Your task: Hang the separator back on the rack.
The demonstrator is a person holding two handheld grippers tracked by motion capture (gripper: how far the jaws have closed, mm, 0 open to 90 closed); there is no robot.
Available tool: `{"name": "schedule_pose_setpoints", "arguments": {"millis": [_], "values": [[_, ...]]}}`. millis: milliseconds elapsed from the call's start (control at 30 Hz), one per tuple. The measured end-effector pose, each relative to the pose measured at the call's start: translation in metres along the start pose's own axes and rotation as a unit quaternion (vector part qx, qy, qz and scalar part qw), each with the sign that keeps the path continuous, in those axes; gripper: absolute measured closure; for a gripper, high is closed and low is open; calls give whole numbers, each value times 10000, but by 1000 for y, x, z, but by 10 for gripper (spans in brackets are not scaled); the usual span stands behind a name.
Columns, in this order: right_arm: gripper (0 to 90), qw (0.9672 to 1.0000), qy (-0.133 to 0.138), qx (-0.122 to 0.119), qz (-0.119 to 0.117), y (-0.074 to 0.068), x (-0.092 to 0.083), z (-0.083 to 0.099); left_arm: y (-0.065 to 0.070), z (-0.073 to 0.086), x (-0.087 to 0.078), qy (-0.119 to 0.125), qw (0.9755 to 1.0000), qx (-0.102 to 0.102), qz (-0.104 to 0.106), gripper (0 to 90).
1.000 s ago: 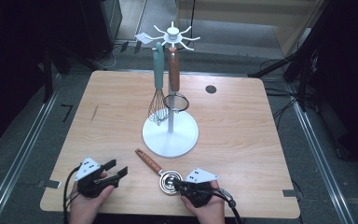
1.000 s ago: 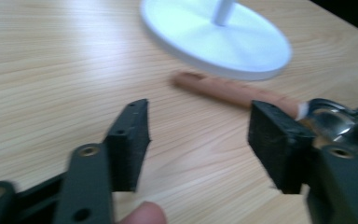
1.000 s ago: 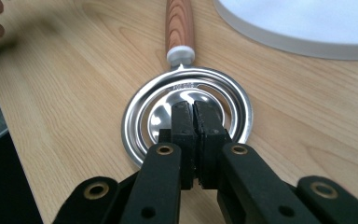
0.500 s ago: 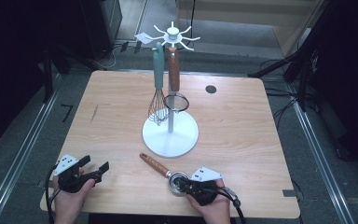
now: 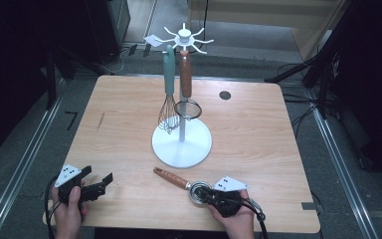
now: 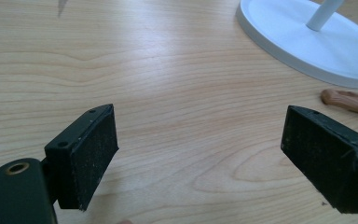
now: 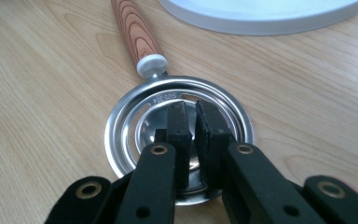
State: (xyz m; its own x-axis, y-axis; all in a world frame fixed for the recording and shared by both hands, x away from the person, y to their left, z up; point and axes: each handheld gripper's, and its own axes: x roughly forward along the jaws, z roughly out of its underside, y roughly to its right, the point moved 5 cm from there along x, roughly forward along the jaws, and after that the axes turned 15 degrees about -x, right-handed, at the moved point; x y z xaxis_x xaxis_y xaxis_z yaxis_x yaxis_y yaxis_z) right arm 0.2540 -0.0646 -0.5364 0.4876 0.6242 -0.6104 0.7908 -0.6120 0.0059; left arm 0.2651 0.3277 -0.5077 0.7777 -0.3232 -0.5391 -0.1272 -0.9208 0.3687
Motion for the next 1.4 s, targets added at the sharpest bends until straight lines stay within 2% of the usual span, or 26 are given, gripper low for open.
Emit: {"name": "schedule_pose_setpoints", "arguments": {"millis": [200, 433, 500, 600, 733, 1033, 1167, 1400], "values": [[853, 10000, -4, 33, 82, 5, -6, 5, -4, 1, 2, 18, 10000, -43, -24, 112], [840, 9999, -7, 47, 103, 9, -13, 11, -5, 1, 3, -9, 9998, -156, 82, 112], [837, 9997, -30, 18, 231, 11, -15, 13, -5, 1, 3, -28, 9998, -180, 97, 113], [835, 9996, -27, 136, 228, 13, -17, 14, -6, 1, 3, -36, 9997, -206, 138, 113], [824, 9996, -27, 70, 288, 15, -19, 16, -6, 1, 3, -63, 9996, -211, 155, 113], [810, 9995, -40, 230, 225, 20, -27, 22, -6, 1, 4, -84, 9996, -194, 160, 116], [797, 9998, -58, 128, 153, 18, -30, 24, -6, 1, 3, -82, 9996, -207, 173, 116], [789, 9998, -74, 125, 117, 20, -38, 30, -6, 1, 3, -91, 9996, -201, 172, 116]]}}
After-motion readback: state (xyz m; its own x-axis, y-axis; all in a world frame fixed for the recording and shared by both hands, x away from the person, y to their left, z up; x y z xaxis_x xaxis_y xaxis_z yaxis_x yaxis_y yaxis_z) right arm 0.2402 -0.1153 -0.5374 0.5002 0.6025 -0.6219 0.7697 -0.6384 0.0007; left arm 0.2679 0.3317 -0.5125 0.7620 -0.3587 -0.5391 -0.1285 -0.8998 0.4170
